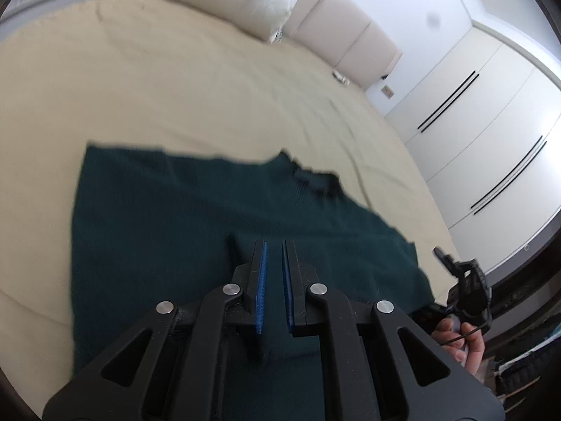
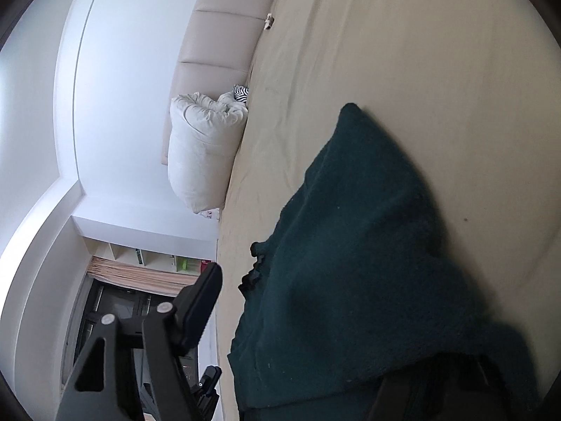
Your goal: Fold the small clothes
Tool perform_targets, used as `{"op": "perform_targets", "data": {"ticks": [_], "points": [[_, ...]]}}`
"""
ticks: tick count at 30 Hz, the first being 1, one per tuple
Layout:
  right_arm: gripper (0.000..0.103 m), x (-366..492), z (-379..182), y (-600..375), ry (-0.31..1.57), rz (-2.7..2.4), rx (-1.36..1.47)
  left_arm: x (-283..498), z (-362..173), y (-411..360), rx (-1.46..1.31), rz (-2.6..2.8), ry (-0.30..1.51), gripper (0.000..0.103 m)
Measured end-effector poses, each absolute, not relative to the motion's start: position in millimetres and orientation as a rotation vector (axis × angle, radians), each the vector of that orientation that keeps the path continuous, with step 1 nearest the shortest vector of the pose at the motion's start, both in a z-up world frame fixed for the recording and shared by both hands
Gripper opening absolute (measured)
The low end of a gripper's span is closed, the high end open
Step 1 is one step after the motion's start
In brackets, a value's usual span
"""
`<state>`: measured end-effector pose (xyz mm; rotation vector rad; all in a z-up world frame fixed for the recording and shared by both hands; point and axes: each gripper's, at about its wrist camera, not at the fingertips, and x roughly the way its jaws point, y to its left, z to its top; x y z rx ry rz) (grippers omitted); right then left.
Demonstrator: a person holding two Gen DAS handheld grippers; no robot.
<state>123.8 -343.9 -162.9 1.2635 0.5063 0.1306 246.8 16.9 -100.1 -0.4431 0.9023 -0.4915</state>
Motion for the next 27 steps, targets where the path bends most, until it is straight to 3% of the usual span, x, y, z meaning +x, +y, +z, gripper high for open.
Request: {"op": "perform_targets", "data": {"ticks": [10, 23, 24, 25, 26, 27], "points": [[0.073, 100, -159, -334, 0.529, 0.158, 1.227, 268, -116, -5, -0.338, -0.45, 1.073, 0.009], [0.073, 98, -160, -333, 0.529, 0.173, 1.236, 266, -113, 0, -0.4, -0.427, 1.089, 0.01], [0.073, 98, -160, -333, 0.53, 0.173, 1.236, 266, -112, 3, -0.406, -0.426, 1.085, 0.015], [0.073, 98, -160, -333, 0.53, 0.173, 1.236, 264, -112, 5, -0.417, -0.427, 1.082, 0.042], [0.073, 98, -160, -333, 0.53, 0.173, 1.236, 264, -111, 8, -0.443, -0.442, 1.075, 0.086], [0.073, 98, -160, -333, 0.53, 0.173, 1.236, 263, -110, 11, -0.48, -0.483, 1.062, 0.1]]}}
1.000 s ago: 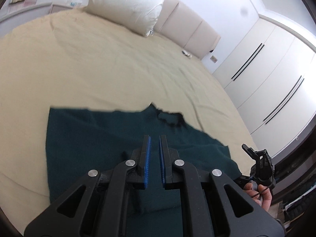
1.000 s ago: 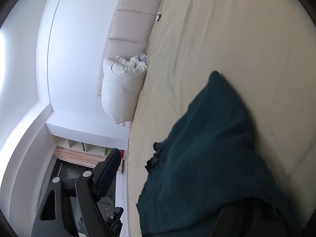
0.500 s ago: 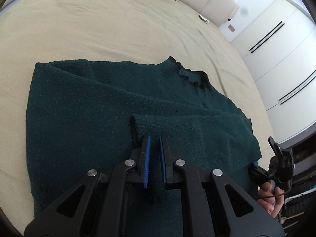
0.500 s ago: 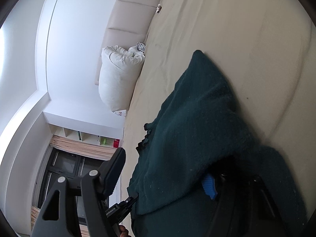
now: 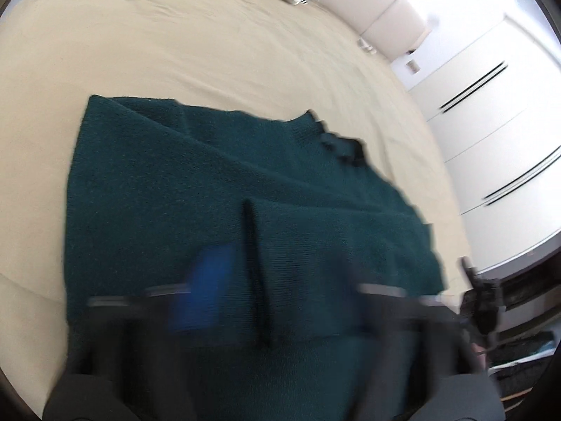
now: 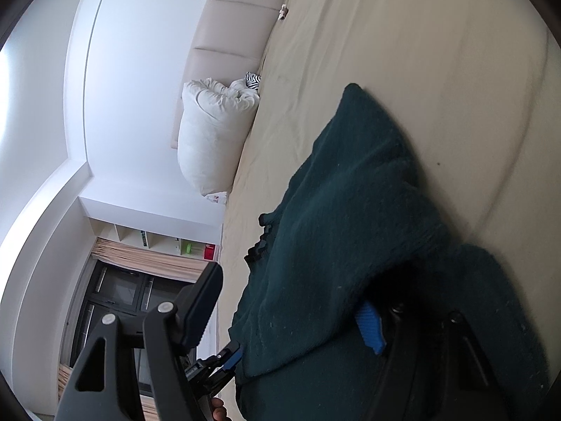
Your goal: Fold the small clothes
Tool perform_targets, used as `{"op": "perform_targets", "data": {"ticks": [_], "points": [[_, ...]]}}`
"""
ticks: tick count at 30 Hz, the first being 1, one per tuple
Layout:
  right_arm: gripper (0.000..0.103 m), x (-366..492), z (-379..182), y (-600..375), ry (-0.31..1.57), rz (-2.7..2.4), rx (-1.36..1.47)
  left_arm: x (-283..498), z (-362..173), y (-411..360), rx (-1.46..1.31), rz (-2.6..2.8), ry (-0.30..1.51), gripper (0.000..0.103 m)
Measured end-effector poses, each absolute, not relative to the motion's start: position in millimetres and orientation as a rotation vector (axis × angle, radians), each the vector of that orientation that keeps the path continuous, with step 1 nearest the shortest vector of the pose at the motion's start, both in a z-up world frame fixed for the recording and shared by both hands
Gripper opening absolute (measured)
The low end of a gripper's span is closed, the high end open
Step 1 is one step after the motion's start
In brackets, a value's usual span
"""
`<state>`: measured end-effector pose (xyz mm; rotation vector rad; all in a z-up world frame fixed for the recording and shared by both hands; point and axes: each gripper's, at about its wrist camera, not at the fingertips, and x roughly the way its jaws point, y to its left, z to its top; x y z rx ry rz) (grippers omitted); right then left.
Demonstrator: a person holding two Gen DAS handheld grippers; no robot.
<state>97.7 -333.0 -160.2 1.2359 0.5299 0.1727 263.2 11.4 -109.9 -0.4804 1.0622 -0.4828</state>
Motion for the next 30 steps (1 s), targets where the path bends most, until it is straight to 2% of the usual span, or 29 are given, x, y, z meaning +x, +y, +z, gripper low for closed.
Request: {"op": "perform_targets", "data": {"ticks": [1, 4, 6, 8, 9, 10, 15, 17, 20, 27, 30], "points": [[0.073, 98, -160, -333, 0.531, 0.171, 1.236, 263, -109, 12, -0.505, -0.512, 1.054, 0.103], [0.073, 99, -160, -331, 0.533, 0.167, 1.234, 265, -110, 5, -0.462, -0.513, 1.081, 0.102], [0.073, 99, -161, -330, 0.534, 0.165, 1.234, 269, -111, 0, -0.45, -0.509, 1.096, 0.09], [0.073, 100, -160, -329, 0.536, 0.165, 1.233, 275, -114, -2, -0.44, -0.502, 1.12, 0.059], [0.073, 101, -160, -329, 0.536, 0.165, 1.233, 279, -116, -4, -0.435, -0.492, 1.133, 0.049], [0.073, 101, -160, -329, 0.535, 0.166, 1.233, 281, -117, -4, -0.43, -0.481, 1.146, 0.03], [0.074, 101, -160, -328, 0.535, 0.167, 1.23, 287, -119, -14, -0.381, -0.479, 1.179, 0.026], [0.074, 101, -159, -328, 0.536, 0.169, 1.223, 287, -118, -21, -0.361, -0.475, 1.175, 0.014], [0.074, 101, -158, -329, 0.534, 0.169, 1.225, 286, -116, -19, -0.377, -0.471, 1.155, 0.008], [0.073, 105, -148, -337, 0.503, 0.165, 1.228, 280, -74, -13, -0.332, -0.452, 0.991, 0.007], [0.073, 110, -150, -338, 0.504, 0.156, 1.227, 289, -87, -15, -0.32, -0.458, 1.05, 0.007]]}}
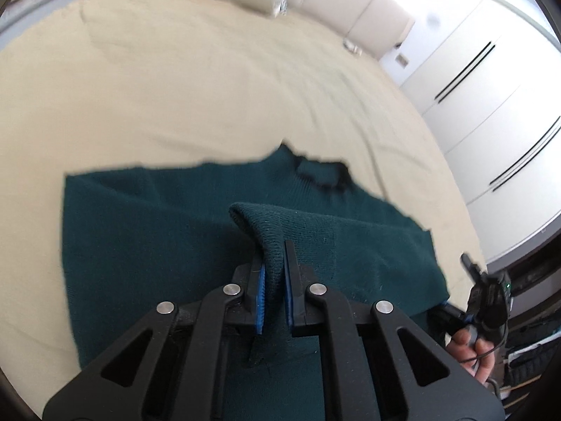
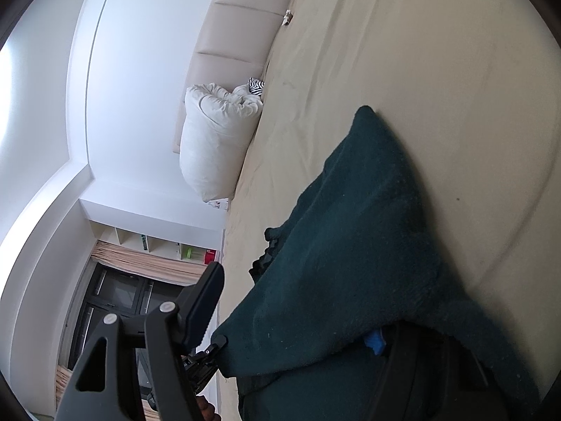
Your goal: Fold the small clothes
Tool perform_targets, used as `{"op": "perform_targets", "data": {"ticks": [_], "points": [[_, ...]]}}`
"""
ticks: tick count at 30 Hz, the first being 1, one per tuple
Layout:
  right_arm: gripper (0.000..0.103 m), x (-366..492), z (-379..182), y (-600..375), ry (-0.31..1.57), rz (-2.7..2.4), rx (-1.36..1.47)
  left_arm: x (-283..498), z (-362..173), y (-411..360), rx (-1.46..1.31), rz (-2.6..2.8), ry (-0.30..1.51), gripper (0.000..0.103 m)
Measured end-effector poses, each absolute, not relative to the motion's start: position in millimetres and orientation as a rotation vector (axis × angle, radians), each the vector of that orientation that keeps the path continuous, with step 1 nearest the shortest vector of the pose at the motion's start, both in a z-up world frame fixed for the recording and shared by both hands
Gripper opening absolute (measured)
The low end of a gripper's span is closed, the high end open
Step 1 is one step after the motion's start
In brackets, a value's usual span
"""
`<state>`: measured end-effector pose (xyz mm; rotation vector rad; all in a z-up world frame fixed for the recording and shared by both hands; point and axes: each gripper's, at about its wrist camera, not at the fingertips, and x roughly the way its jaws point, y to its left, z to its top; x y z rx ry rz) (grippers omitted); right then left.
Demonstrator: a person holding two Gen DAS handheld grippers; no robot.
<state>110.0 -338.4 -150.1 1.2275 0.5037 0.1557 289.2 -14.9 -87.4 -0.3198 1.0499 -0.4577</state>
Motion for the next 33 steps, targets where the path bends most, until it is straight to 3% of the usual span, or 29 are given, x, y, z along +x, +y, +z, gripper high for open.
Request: {"op": "perform_targets", "data": {"ticks": [3, 8, 14, 16, 21, 33], "points": [[0.068, 110, -160, -344, 0.498, 0.143, 1.272, 288, -119, -10, -0.341, -0.438, 1.117, 0.007], [0.059, 103, -170, -357, 0.466, 0.173, 1.346, 286, -120, -5, -0.372, -0.444, 1.109, 0.007], [0.058, 101, -172, -365, 0.453, 0.181, 1.379, 285, -128, 2, -0.4, -0.456, 1.103, 0.009], [0.06, 101, -170, -360, 0.469, 0.182, 1.369, 284, -128, 2, -0.402, -0.453, 1.102, 0.009], [0.079, 71, -164, -357, 0.403, 0.217, 1.446, 283, -126, 5, -0.392, -0.448, 1.089, 0.009], [0.081, 35, -144, -350, 0.499, 0.174, 1.364, 271, -120, 12, -0.38, -0.411, 1.057, 0.009]]}}
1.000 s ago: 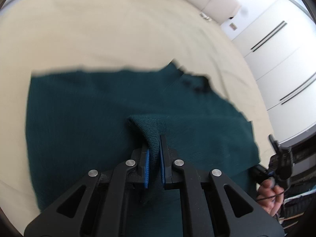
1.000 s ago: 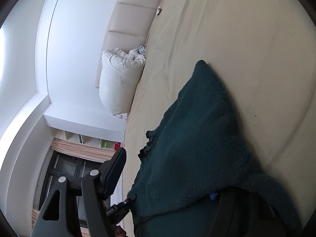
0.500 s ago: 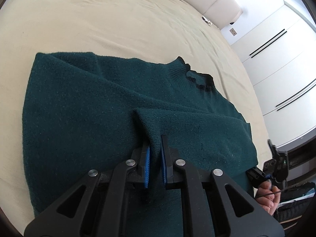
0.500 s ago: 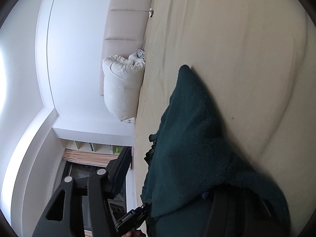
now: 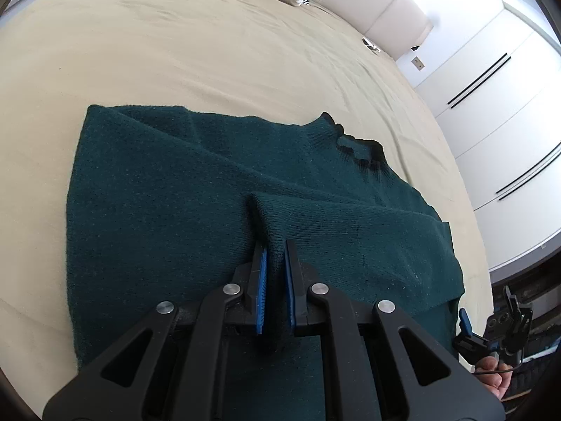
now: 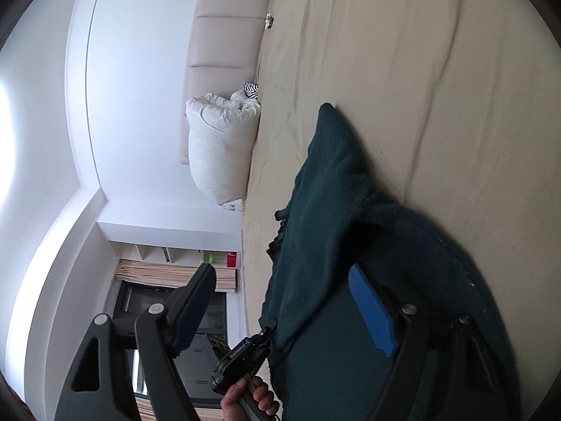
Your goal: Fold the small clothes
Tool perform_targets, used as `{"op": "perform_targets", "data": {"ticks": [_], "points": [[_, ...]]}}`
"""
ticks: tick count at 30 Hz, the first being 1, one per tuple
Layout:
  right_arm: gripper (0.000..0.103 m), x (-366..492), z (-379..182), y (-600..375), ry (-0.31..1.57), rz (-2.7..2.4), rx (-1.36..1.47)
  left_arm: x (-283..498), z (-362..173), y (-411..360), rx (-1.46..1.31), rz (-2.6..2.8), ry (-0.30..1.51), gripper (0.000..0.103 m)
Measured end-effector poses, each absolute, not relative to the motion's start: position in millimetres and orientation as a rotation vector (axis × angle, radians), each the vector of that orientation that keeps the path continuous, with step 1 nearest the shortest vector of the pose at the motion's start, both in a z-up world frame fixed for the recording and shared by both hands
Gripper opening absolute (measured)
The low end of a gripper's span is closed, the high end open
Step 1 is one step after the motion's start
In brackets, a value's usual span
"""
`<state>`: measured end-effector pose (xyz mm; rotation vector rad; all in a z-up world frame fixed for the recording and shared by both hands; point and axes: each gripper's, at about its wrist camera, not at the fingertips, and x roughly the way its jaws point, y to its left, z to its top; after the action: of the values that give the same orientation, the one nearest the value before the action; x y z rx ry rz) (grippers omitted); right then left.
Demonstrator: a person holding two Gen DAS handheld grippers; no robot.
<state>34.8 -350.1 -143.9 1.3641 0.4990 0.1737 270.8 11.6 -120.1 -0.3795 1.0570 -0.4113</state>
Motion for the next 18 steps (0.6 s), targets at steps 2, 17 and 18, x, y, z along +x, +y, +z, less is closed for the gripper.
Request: {"op": "perform_targets", "data": {"ticks": [2, 17, 18], "points": [[0.081, 29, -137, -357, 0.469, 0.164, 1.37, 269, -119, 6, -0.377, -0.405, 1.053, 0.009], [0.081, 102, -99, -353, 0.455, 0.223, 1.207, 264, -120, 15, -0.413, -0.363, 1.02, 0.007], [0.081, 111, -104, -351, 0.473, 0.207, 1.206, 264, -120, 16, -0.415, -0.361, 1.018, 0.006]]}}
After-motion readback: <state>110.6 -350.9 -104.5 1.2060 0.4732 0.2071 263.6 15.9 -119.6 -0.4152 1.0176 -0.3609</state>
